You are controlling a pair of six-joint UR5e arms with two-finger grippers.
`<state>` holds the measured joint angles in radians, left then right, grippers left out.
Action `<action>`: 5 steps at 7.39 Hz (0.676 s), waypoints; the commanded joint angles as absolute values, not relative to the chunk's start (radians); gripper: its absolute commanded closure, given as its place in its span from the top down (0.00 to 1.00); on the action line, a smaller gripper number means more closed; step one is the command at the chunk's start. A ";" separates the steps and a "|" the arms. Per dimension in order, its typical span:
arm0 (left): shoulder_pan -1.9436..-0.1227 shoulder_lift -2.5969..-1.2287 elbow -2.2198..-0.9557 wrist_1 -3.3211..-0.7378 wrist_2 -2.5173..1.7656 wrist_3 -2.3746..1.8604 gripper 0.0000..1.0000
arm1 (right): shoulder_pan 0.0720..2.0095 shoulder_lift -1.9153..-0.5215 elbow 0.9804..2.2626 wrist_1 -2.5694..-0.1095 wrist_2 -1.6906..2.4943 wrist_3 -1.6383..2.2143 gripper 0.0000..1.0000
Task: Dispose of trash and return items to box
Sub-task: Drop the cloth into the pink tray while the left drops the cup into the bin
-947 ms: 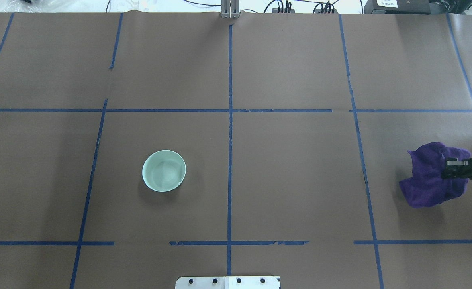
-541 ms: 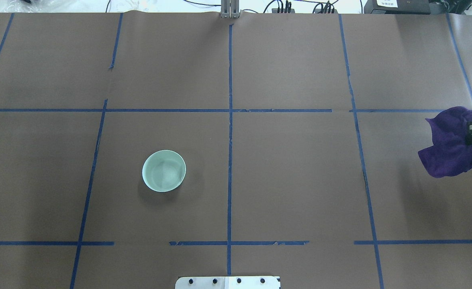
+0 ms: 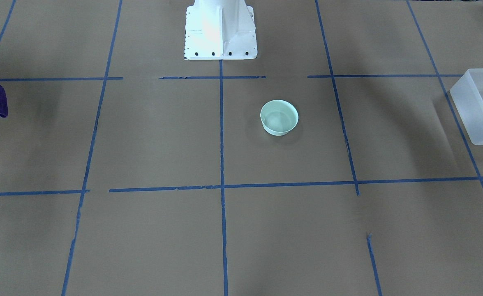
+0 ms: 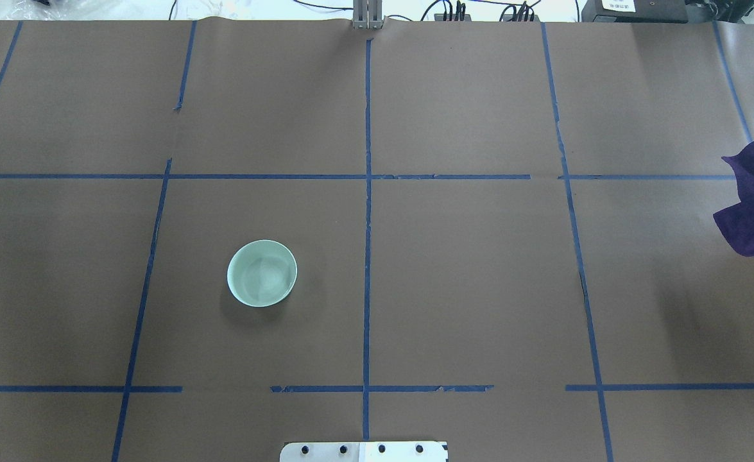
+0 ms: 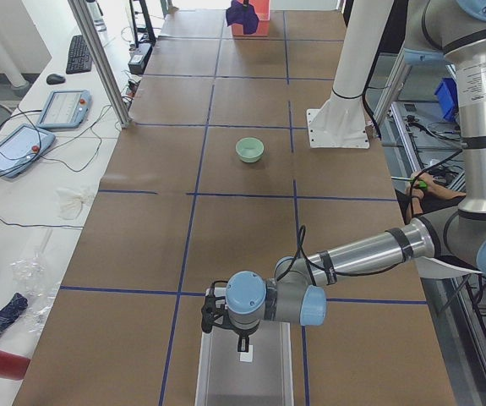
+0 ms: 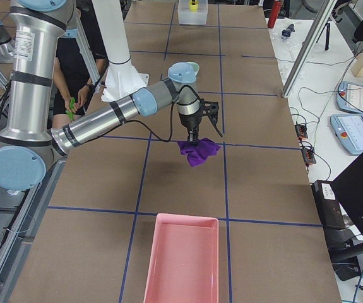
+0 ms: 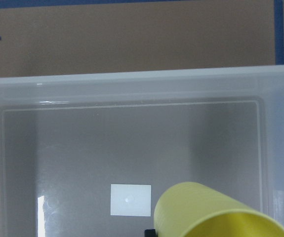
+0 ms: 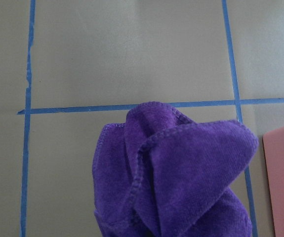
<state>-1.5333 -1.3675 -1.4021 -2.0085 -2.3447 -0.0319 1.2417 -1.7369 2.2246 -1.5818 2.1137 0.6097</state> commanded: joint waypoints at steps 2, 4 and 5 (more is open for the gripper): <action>-1.514 -1.377 -1.341 -2.112 -2.353 -0.034 0.83 | 1.288 -1.735 2.226 -1.618 2.117 0.542 0.00; -1.514 -1.400 -1.344 -2.129 -2.345 -0.035 1.00 | 1.350 -1.689 2.221 -1.707 2.117 0.425 0.00; -1.514 -1.429 -1.360 -2.125 -2.344 -0.040 1.00 | 1.388 -1.669 2.221 -1.754 2.117 0.361 0.00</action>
<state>-1.5145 -1.4004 -1.3479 -2.1232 -2.3467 -0.0355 1.3424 -1.6959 2.2219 -1.6931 2.1168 0.4383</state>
